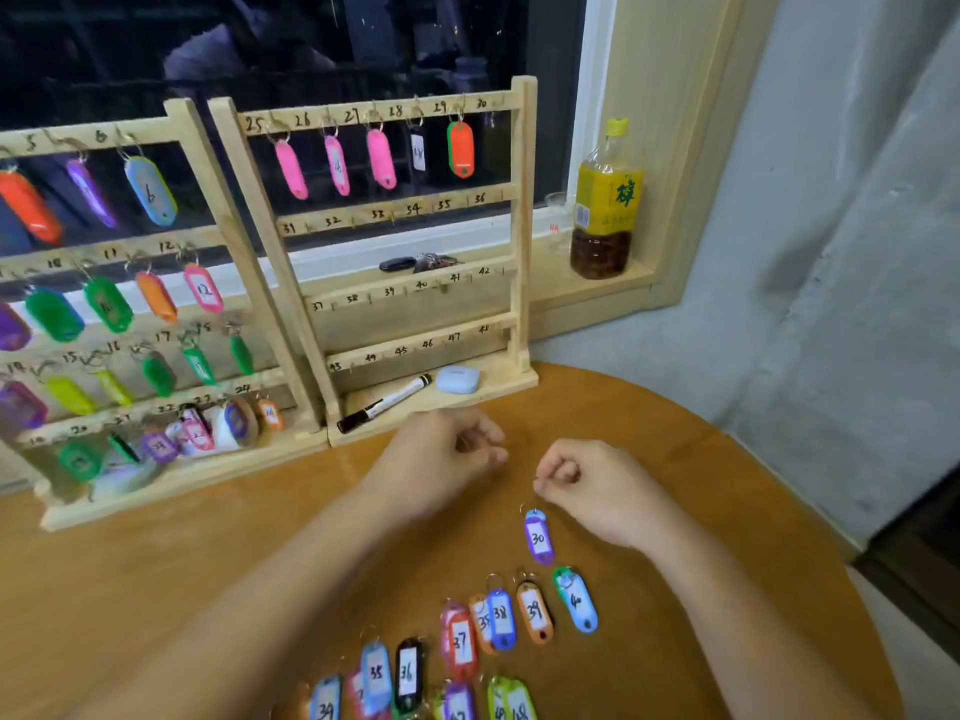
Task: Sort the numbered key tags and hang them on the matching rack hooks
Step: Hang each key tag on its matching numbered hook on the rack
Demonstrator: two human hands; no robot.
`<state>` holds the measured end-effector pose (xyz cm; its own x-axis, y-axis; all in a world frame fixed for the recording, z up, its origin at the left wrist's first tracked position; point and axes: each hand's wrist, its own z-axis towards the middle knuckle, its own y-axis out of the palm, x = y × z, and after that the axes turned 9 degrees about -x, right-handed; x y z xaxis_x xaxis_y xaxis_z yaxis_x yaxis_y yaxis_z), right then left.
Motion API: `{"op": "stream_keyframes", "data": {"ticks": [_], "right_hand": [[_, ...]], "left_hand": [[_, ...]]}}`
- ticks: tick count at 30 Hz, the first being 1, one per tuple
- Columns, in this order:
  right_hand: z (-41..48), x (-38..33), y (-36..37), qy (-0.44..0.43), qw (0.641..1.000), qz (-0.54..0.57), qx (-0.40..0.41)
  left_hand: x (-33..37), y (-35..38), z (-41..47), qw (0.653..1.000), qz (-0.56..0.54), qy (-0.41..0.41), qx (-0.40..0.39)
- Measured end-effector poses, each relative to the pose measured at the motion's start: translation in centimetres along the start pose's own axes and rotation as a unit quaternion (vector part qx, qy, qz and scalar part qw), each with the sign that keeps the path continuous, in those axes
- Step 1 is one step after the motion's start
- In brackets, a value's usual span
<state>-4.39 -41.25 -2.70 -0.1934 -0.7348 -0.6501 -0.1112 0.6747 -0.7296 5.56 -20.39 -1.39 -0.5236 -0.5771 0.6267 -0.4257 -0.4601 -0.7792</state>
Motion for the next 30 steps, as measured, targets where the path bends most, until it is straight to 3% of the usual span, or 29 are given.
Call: {"op": "stream_keyframes", "data": {"ticks": [5, 13, 21, 30], "right_hand": [[-0.5, 0.6, 0.5, -0.003, 0.998, -0.004, -0.065], [-0.8, 1.1, 1.1, -0.037, 0.996, -0.062, -0.054], [0.0, 1.4, 2.2, -0.042, 0.998, -0.04, 0.003], [0.7, 1.8, 2.8, -0.044, 0.999, -0.021, 0.006]], "left_hand": [[-1.1, 3.3, -0.5, 0.996, -0.05, -0.03, -0.067], [-1.9, 4.3, -1.1, 0.992, -0.063, -0.005, -0.113], [-1.5, 4.8, -0.9, 0.993, -0.059, -0.017, -0.098], [-1.3, 5.7, -0.6, 0.996, -0.058, -0.034, -0.05]]}}
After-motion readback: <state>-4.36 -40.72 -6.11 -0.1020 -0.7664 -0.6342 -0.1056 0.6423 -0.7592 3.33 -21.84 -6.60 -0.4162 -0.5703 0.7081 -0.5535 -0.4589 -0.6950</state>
